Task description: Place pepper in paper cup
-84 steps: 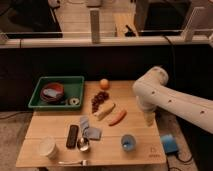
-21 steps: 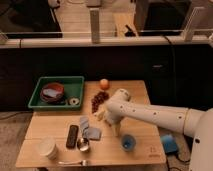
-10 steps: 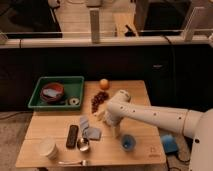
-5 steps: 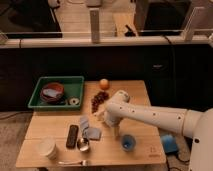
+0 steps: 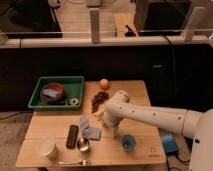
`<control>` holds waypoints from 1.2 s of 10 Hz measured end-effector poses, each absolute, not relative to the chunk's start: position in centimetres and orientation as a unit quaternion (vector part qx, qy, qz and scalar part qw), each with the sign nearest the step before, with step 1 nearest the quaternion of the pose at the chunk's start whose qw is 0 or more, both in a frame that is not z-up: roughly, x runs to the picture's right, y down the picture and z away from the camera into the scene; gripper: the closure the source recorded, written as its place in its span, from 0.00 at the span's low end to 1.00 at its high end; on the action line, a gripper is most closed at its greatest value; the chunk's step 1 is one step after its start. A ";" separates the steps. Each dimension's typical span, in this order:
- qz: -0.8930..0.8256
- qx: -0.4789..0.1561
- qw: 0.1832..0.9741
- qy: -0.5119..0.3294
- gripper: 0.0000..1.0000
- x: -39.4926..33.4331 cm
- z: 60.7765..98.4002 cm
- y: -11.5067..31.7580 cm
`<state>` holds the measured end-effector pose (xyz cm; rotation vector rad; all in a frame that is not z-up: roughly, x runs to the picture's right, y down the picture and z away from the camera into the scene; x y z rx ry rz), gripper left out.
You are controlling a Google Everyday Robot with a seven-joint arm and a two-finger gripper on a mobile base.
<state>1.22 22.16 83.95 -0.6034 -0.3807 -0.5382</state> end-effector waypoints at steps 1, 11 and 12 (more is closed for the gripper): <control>-0.259 -0.292 0.902 -0.183 0.24 1.1 84.0 22.1; -0.212 -0.293 0.922 -0.138 0.37 4.5 85.8 20.3; -0.214 -0.293 0.922 -0.136 0.47 4.4 85.8 20.3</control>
